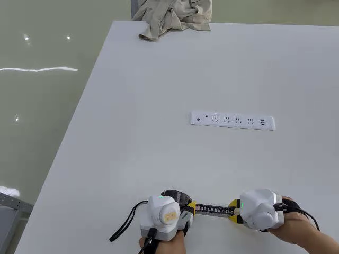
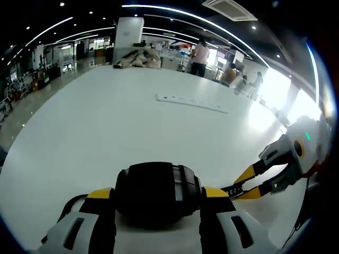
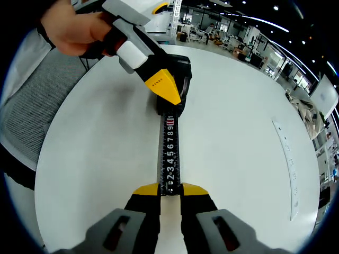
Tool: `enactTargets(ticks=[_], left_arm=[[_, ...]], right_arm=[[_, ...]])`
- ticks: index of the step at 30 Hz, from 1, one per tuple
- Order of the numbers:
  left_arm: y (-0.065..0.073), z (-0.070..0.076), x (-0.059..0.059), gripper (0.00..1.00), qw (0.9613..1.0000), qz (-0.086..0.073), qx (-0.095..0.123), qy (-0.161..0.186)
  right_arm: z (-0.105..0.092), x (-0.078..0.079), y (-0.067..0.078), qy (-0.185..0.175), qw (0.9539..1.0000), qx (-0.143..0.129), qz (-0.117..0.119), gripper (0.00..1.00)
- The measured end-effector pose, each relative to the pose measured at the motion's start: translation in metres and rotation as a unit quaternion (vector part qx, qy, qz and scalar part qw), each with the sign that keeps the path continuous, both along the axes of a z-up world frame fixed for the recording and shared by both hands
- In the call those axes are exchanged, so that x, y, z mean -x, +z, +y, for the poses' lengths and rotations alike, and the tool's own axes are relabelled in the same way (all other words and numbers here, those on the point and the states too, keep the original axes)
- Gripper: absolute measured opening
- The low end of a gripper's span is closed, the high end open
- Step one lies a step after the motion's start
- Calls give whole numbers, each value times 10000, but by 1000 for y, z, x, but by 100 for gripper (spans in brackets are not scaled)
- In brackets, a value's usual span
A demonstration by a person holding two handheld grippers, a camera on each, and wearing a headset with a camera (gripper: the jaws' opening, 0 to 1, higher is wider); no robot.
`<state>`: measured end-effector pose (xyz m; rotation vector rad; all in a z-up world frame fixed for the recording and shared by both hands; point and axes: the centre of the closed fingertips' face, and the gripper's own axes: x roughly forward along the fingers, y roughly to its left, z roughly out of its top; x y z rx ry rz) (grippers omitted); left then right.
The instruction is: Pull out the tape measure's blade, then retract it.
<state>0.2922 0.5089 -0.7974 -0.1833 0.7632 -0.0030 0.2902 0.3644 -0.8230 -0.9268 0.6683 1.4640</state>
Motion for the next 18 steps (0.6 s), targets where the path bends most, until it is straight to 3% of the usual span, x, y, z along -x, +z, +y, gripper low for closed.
enactTargets(ticks=[18], left_arm=[[0, 0, 0, 61, 10000, 17, 4, -1]], right_arm=[[21, 2, 0, 47, 9999, -104, 16, 13]])
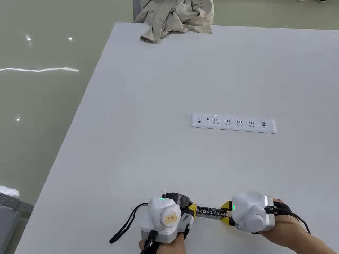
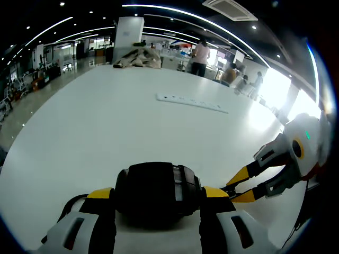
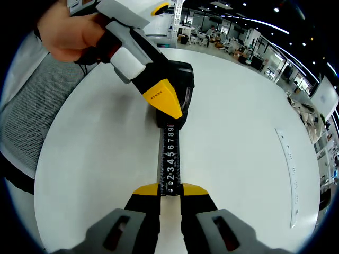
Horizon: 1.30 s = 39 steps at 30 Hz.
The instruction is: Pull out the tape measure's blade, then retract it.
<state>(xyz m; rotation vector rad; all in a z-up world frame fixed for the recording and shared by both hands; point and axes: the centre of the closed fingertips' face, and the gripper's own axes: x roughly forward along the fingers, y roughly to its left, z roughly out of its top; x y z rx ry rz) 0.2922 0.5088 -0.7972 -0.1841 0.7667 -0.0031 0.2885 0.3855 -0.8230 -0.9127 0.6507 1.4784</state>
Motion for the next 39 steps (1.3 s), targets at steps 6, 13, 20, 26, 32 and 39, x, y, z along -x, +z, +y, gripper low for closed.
enactTargets(ticks=[6, 13, 20, 26, 32, 39], left_arm=[[-1, 0, 0, 61, 10000, 9, 2, -2], [-1, 0, 0, 61, 10000, 18, 3, -5], [-1, 0, 0, 61, 10000, 25, 5, -5], [-1, 0, 0, 61, 10000, 34, 3, -8], [-2, 0, 0, 61, 10000, 36, 3, -10], [0, 0, 0, 61, 10000, 35, -2, -11]], right_arm=[[6, 1, -1, 8, 10000, -33, 11, 13], [13, 2, 0, 4, 10000, -83, 39, 13], [22, 2, 0, 0, 9999, -128, 63, 13], [28, 3, 0, -2, 9998, -164, 80, 13], [33, 3, 0, -10, 9998, -198, 91, 13], [42, 4, 0, -29, 9996, -251, 130, 13]])
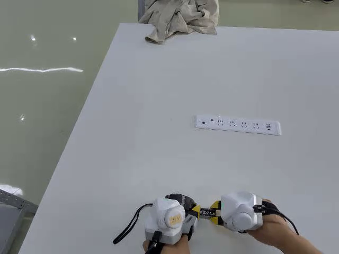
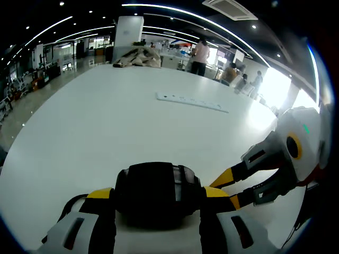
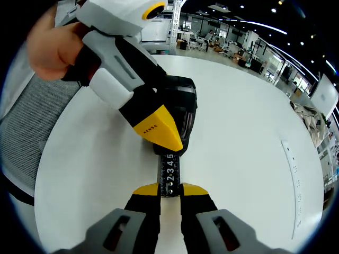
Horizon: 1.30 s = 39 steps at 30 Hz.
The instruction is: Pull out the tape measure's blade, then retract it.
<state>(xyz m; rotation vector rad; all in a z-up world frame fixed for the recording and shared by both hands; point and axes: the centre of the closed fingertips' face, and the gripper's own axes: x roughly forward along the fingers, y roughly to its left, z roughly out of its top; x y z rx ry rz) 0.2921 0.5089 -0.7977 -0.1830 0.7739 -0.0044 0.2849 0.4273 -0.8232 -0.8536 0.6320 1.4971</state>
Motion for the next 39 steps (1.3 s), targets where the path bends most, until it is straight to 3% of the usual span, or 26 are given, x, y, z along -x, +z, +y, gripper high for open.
enactTargets(ticks=[39], left_arm=[[0, 0, 0, 60, 10000, -19, -33, -27]], right_arm=[[23, 4, 0, -15, 9998, -91, 186, 13]])
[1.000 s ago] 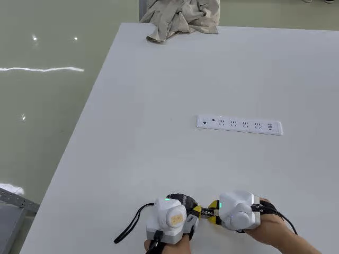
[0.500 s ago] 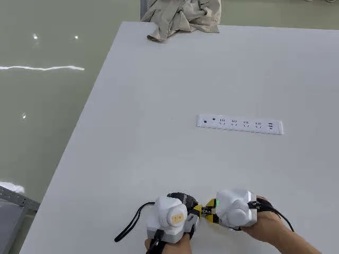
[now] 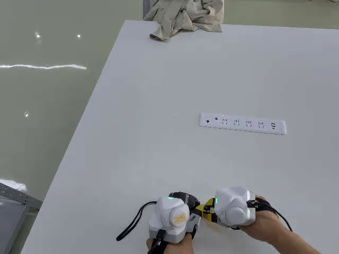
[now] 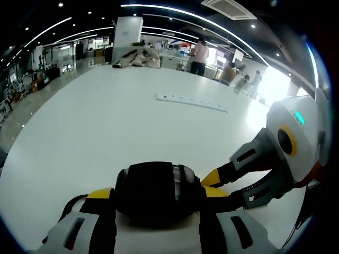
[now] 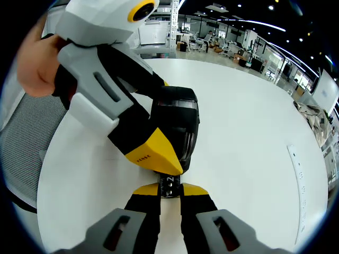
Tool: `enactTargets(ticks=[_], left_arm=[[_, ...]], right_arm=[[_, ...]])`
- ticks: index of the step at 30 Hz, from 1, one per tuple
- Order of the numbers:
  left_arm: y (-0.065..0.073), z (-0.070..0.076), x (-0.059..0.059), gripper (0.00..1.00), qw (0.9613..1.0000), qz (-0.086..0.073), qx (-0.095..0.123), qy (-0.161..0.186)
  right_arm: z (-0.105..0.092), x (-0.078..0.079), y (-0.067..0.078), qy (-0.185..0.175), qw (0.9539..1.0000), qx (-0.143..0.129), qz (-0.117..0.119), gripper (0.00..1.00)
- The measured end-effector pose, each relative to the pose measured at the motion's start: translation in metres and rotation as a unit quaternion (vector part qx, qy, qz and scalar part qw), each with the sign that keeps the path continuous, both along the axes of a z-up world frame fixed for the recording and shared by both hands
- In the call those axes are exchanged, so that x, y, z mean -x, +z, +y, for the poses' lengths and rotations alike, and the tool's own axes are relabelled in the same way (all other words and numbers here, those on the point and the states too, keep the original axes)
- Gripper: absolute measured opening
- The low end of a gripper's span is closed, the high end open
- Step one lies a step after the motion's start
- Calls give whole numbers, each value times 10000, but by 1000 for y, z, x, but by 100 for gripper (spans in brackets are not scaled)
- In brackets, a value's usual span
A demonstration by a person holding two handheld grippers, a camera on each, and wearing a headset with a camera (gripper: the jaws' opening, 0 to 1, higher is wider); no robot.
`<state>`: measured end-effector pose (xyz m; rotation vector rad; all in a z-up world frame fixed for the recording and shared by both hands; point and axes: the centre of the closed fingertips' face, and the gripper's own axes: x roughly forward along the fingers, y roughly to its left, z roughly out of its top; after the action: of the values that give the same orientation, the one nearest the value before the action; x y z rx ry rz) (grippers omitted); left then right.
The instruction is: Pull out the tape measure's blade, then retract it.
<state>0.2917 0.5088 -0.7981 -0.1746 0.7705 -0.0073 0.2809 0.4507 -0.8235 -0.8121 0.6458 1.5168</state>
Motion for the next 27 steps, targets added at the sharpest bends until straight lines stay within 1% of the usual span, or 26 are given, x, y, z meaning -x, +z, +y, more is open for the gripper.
enactTargets(ticks=[3, 12, 21, 24, 27], left_arm=[[0, 0, 0, 60, 10000, 0, 4, 2], [0, 0, 0, 60, 10000, -2, 1, 9], [0, 0, 0, 60, 10000, 0, 1, 13], [1, 0, 0, 60, 10000, -7, -4, 14], [0, 0, 0, 60, 10000, -6, 3, 5]], right_arm=[[1, 1, 1, -11, 10000, 6, 18, 13], [4, 0, -1, -10, 10000, 19, 25, 13], [6, 0, -1, 46, 10000, 40, 11, 13], [6, 0, -1, -59, 9999, 83, 96, 13], [6, 0, -2, -32, 9999, 90, 69, 13]])
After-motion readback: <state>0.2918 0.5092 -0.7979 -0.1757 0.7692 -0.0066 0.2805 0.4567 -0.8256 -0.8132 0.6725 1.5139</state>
